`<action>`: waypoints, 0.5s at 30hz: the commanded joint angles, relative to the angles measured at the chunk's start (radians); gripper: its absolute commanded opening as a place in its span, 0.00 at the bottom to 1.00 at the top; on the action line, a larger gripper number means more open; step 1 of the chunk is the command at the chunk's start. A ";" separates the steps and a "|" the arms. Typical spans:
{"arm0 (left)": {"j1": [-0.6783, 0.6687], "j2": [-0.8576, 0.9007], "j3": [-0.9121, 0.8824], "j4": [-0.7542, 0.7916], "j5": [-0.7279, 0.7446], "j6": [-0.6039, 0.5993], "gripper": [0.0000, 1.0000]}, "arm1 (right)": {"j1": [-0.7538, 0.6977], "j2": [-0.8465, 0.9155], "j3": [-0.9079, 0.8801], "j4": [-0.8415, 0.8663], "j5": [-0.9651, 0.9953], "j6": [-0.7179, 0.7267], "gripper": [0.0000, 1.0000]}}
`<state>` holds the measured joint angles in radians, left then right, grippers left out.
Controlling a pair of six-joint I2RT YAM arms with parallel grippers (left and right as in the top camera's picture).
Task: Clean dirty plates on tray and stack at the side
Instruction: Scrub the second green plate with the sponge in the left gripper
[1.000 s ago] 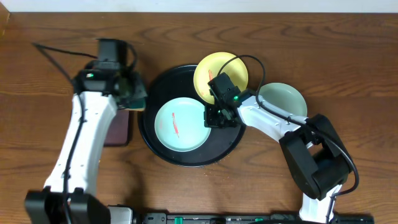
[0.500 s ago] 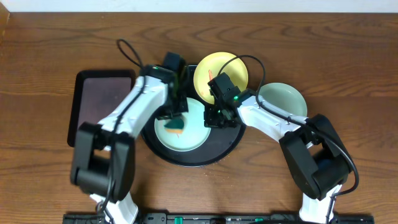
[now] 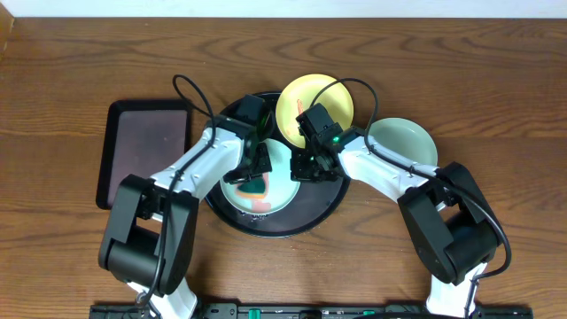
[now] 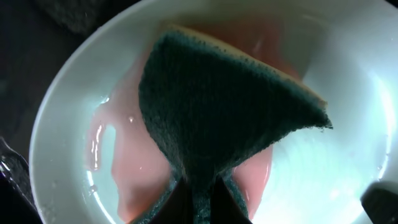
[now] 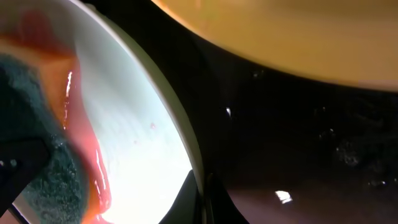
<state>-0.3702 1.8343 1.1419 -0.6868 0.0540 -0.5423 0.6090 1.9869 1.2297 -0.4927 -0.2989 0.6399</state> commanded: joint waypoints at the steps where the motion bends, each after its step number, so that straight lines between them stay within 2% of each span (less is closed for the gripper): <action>1: 0.011 0.034 -0.027 0.042 -0.237 -0.035 0.07 | 0.000 0.010 0.014 -0.006 -0.006 0.002 0.01; 4: 0.011 0.028 -0.027 -0.001 -0.306 -0.132 0.07 | 0.000 0.010 0.014 -0.006 -0.006 0.002 0.01; 9: 0.011 0.026 -0.027 -0.033 -0.294 -0.110 0.07 | 0.000 0.010 0.014 -0.004 -0.006 0.002 0.01; 11: 0.011 0.026 -0.024 -0.017 -0.198 0.022 0.07 | 0.000 0.010 0.014 -0.005 -0.006 0.002 0.01; 15: 0.011 0.026 -0.018 0.037 0.203 0.409 0.07 | 0.000 0.010 0.014 -0.005 -0.006 0.002 0.01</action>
<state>-0.3733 1.8324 1.1412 -0.6796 0.0017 -0.4385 0.6102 1.9881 1.2297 -0.4927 -0.3073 0.6434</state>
